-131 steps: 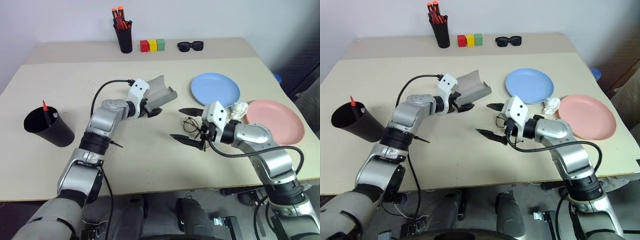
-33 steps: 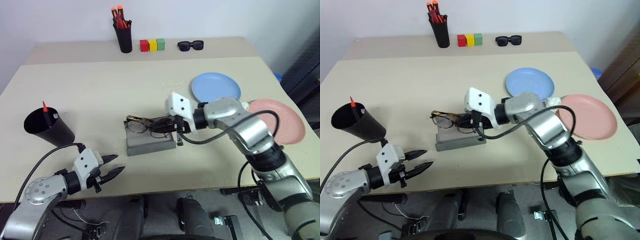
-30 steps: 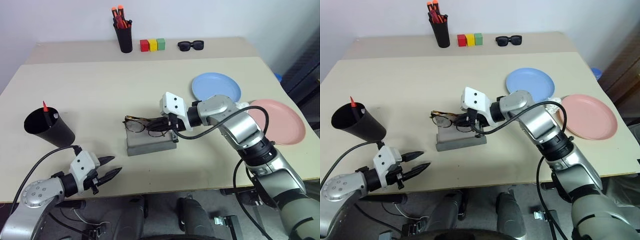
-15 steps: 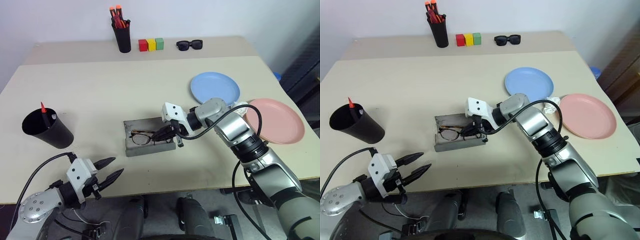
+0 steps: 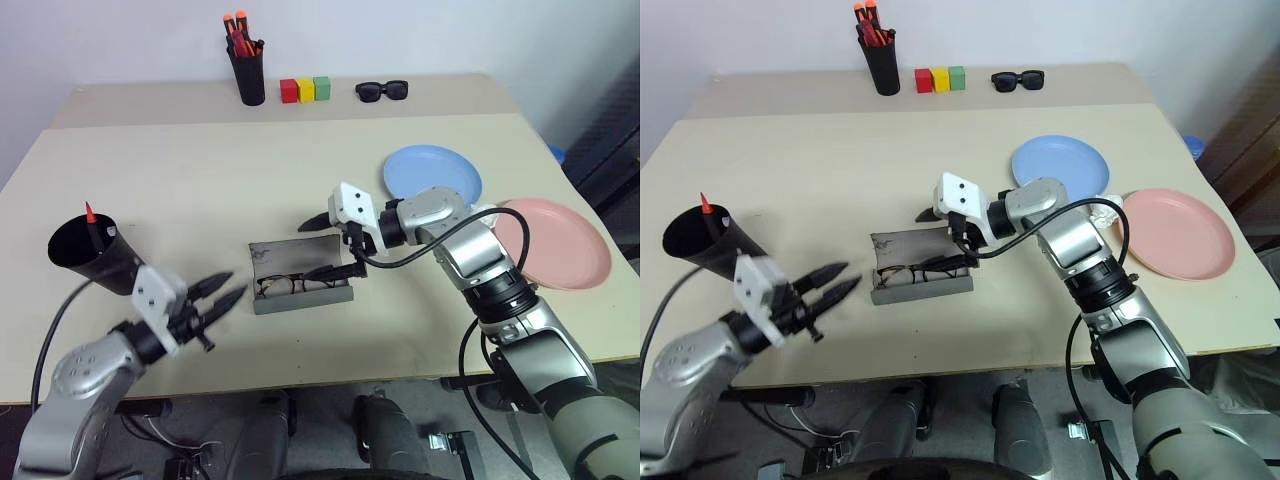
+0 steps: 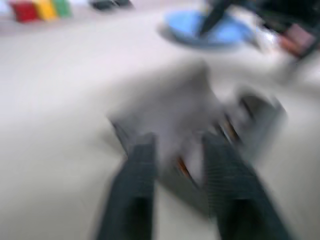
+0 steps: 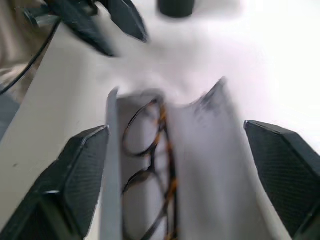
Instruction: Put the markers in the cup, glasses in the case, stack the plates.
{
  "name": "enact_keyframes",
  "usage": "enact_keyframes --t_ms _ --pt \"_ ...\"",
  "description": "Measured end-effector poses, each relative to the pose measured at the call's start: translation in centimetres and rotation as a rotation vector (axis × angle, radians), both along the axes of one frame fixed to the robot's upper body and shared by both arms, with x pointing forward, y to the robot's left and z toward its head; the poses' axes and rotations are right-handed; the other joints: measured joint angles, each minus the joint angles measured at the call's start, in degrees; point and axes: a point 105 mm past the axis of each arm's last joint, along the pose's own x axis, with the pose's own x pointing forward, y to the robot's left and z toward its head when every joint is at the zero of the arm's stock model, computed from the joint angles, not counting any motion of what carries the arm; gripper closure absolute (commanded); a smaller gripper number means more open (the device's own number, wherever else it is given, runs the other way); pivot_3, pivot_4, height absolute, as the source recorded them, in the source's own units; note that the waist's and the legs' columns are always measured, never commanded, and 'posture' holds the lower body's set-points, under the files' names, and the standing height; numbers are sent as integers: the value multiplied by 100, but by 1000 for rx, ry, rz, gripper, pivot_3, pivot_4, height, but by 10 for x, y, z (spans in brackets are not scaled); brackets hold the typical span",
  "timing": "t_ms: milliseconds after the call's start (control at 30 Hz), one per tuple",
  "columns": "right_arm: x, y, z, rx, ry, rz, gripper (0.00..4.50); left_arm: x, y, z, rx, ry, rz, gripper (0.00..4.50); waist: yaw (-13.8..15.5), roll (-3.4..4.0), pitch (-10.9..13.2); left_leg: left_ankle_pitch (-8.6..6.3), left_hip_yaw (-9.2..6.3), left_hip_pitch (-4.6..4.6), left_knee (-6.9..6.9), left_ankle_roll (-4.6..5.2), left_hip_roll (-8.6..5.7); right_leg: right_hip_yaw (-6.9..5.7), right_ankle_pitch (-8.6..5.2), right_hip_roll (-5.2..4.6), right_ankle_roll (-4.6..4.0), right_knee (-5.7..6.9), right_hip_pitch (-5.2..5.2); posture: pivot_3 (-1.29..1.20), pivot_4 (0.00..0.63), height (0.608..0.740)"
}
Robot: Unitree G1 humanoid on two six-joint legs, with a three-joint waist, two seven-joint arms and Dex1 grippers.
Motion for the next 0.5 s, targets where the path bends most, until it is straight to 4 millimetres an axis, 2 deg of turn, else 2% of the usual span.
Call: enact_keyframes --t_ms 67,133,233,300,367,433,500 --pt "-4 -5 3 26 -24 -17 0 16 -5 8 -3 10 26 4430 1 -1 0 1 1 3 5 1 -5 -1 2 1 3 20 0 0 150 740" --pt "-10 -15 -1 47 -21 -60 0 46 -19 21 -14 17 51 4430 123 -5 3 3 -3 1 26 -3 -21 -16 -2 10 9 41 6 0 150 740" --pt "-21 -18 -3 72 -23 -85 0 78 -34 38 0 49 95 4430 115 -6 3 8 -1 6 26 -10 -23 -9 -2 14 9 46 9 0 150 740" --pt "-23 -30 -6 73 -37 -150 0 97 -47 38 -22 140 102 4430 125 -8 1 9 -6 8 25 -9 -23 -11 -3 17 12 50 11 0 150 740" --pt "-27 -42 -17 62 -26 -221 0 113 -53 32 -34 259 123 4430 127 -9 1 9 -9 7 24 -9 -22 -14 -5 20 16 52 10 0 150 740" --pt "-30 -51 -27 45 -7 -269 0 121 -54 25 -34 335 135 4430 72 -8 2 9 -5 6 21 -9 -21 -11 -5 19 18 54 5 0 150 740" --pt "-33 -59 -28 44 -16 -305 0 125 -57 19 -26 406 126 4430 23 -9 3 10 -11 5 19 -9 -19 -14 -5 22 18 58 4 0 150 740"
